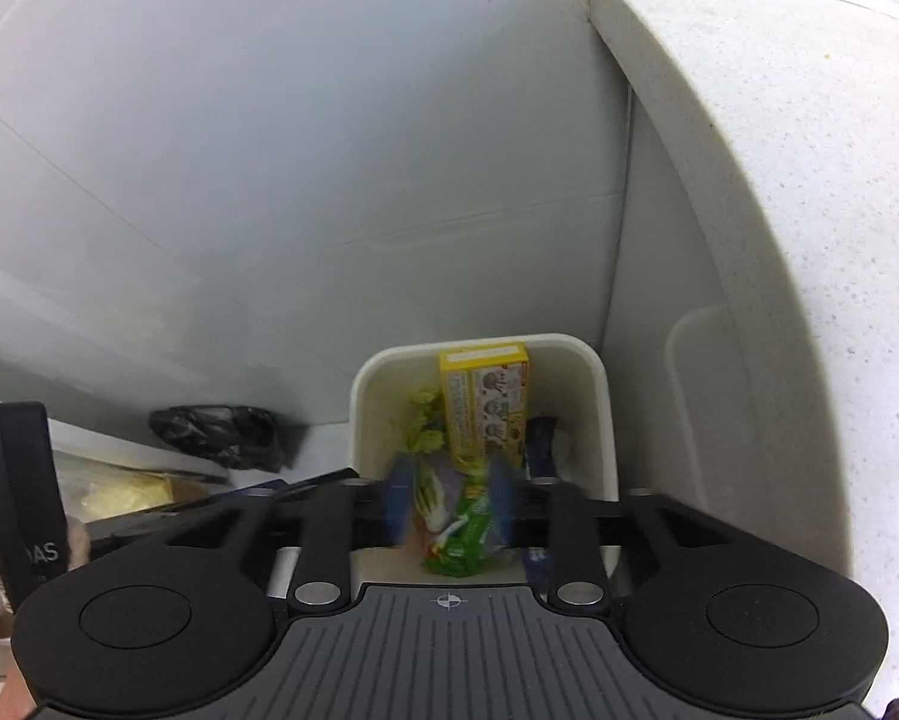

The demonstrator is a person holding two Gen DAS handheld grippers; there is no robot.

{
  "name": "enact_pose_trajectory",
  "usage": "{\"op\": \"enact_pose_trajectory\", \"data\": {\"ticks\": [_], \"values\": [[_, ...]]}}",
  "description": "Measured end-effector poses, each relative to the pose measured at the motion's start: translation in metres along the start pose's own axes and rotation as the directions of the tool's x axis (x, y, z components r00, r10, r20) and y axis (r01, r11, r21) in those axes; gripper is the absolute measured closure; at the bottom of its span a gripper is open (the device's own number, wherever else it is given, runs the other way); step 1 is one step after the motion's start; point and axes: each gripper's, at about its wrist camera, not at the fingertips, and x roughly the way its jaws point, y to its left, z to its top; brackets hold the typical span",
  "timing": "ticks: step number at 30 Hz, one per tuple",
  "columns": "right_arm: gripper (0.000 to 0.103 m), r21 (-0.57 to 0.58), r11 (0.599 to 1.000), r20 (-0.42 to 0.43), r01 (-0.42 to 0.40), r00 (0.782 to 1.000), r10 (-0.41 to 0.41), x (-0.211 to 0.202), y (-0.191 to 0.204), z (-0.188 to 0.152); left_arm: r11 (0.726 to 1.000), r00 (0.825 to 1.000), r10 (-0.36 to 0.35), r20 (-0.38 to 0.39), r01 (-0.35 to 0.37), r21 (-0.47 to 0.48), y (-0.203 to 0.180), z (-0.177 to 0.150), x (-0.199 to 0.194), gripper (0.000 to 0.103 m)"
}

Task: Collect trash
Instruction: 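Open both grippers over the wastebasket to drop the lettuce leaves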

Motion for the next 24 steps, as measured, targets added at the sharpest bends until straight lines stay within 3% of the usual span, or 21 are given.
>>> {"op": "enact_pose_trajectory", "data": {"ticks": [1,14,24], "values": [[0.046,-0.001,1.000,0.009,-0.002,1.000,0.002,-0.002,-0.001,0.000,1.000,1.000,0.002,0.003,-0.002,0.002,0.000,0.000,-0.001,0.042],[0.036,0.021,0.999,0.033,-0.045,0.998,0.045,-0.025,-0.005,0.008,0.999,1.000,0.013,0.020,-0.013,0.044,-0.008,0.003,-0.017,0.026],[0.026,0.017,0.992,0.081,-0.125,0.989,0.124,-0.050,-0.009,-0.001,0.998,1.000,0.028,0.013,-0.029,0.062,-0.007,-0.002,-0.029,0.012]]}}
